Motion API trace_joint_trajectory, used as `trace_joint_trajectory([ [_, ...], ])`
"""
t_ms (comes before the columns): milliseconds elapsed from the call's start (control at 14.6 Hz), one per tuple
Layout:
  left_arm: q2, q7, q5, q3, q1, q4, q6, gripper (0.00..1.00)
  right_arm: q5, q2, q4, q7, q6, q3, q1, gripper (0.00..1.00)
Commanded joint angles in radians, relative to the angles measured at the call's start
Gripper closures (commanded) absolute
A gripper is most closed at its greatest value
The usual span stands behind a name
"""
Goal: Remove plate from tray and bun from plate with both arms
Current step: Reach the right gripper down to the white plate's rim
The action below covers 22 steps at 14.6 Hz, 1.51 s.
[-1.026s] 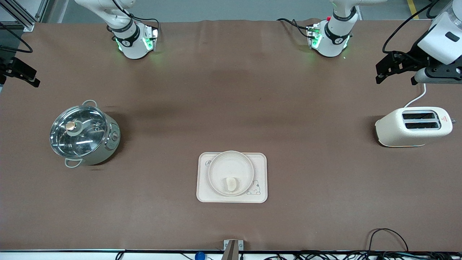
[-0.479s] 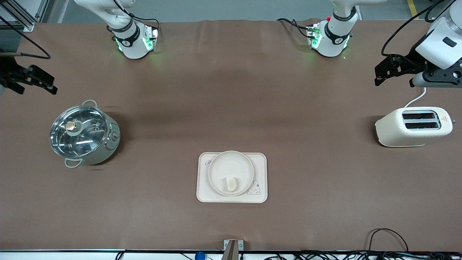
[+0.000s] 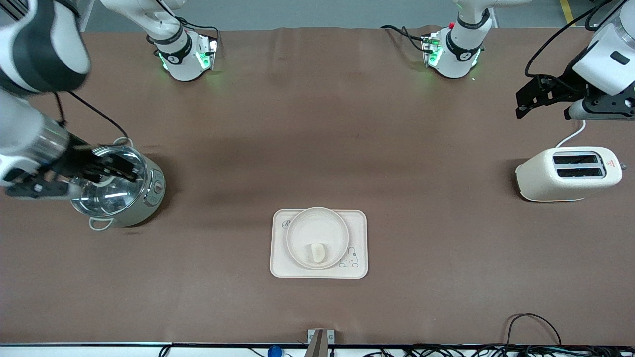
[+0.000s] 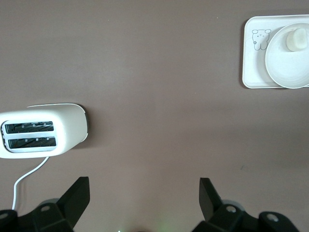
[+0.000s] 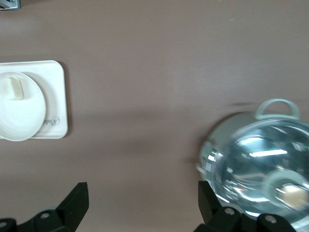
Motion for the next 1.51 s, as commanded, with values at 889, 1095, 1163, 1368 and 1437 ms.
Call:
trace_joint_trajectory([
  [889, 0.035, 0.015, 0.006, 0.002, 0.005, 0.027, 0.015, 0.0, 0.226, 0.569, 0.198, 0.421, 0.542, -0.002, 0.313, 0.0],
  [1095, 0.037, 0.014, 0.006, 0.002, 0.005, 0.056, 0.015, 0.0, 0.289, 0.637, 0.218, 0.42, 0.634, -0.002, 0.345, 0.0],
  [1163, 0.037, 0.014, 0.006, 0.002, 0.005, 0.056, 0.015, 0.0, 0.297, 0.646, 0.221, 0.421, 0.639, -0.002, 0.348, 0.0],
  [1368, 0.037, 0.006, 0.006, 0.012, 0.005, 0.054, 0.015, 0.0, 0.361, 0.654, 0.226, 0.421, 0.64, -0.002, 0.367, 0.0],
  [1437, 0.038, -0.005, 0.007, 0.012, 0.005, 0.051, 0.015, 0.0, 0.364, 0.662, 0.229, 0.423, 0.642, -0.002, 0.371, 0.0],
])
